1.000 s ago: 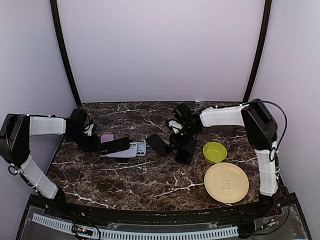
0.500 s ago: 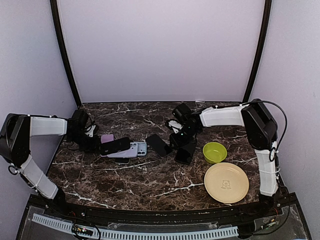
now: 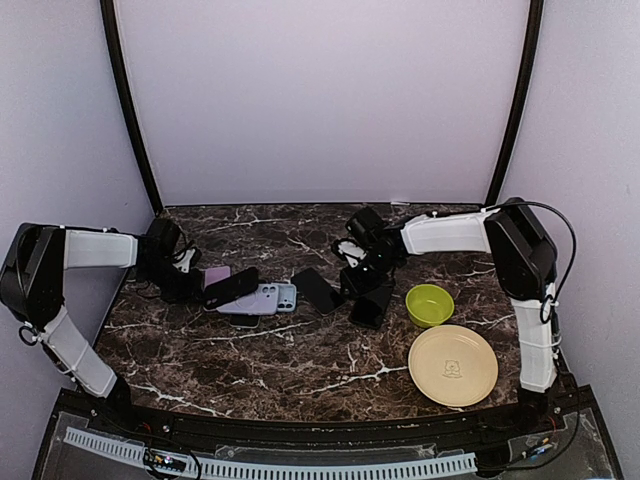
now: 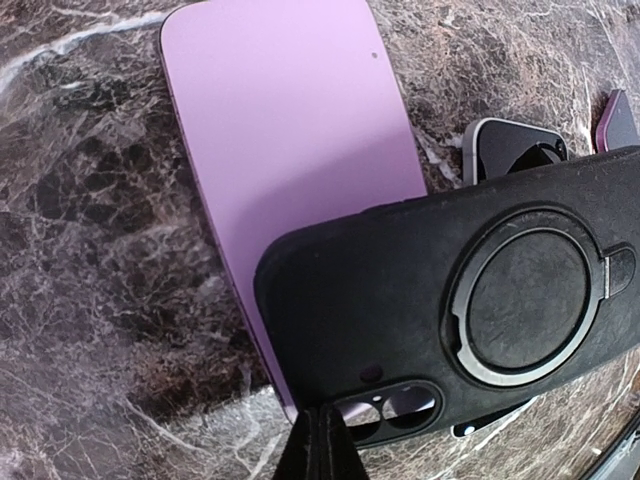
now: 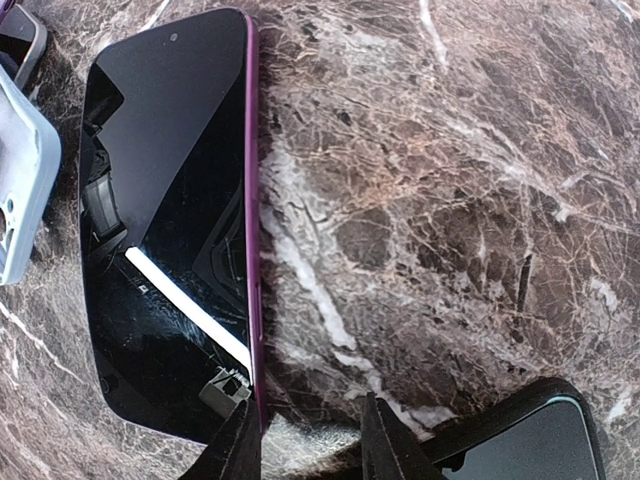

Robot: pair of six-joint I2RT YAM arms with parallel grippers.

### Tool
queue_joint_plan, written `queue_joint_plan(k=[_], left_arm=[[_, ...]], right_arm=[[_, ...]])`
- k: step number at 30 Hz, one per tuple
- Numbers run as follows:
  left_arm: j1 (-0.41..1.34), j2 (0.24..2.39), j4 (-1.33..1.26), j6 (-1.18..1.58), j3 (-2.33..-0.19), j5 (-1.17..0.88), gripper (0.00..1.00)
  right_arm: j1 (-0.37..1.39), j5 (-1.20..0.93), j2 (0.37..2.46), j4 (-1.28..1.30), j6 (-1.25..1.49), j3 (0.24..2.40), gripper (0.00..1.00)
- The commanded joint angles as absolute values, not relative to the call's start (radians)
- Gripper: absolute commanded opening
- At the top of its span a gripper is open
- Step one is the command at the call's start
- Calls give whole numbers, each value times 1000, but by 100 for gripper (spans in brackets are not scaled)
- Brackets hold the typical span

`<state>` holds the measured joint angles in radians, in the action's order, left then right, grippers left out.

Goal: Put the phone into the phone case
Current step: Pick up the phone case from the phone case.

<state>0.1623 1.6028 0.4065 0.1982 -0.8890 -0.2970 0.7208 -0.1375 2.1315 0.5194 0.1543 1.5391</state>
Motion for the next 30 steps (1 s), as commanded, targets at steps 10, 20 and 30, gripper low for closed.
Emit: queue_joint_plan(k=[10, 20, 30], left_arm=[[242, 1563, 459, 138, -890, -174, 0], [245, 1564, 456, 140, -893, -169, 0], [249, 1561, 456, 141, -895, -179, 0]], right_arm=[[775, -406, 2069, 285, 272, 1629, 42], [825, -655, 2362, -116, 721, 1823, 53], [895, -640, 2574, -47, 782, 2101, 48]])
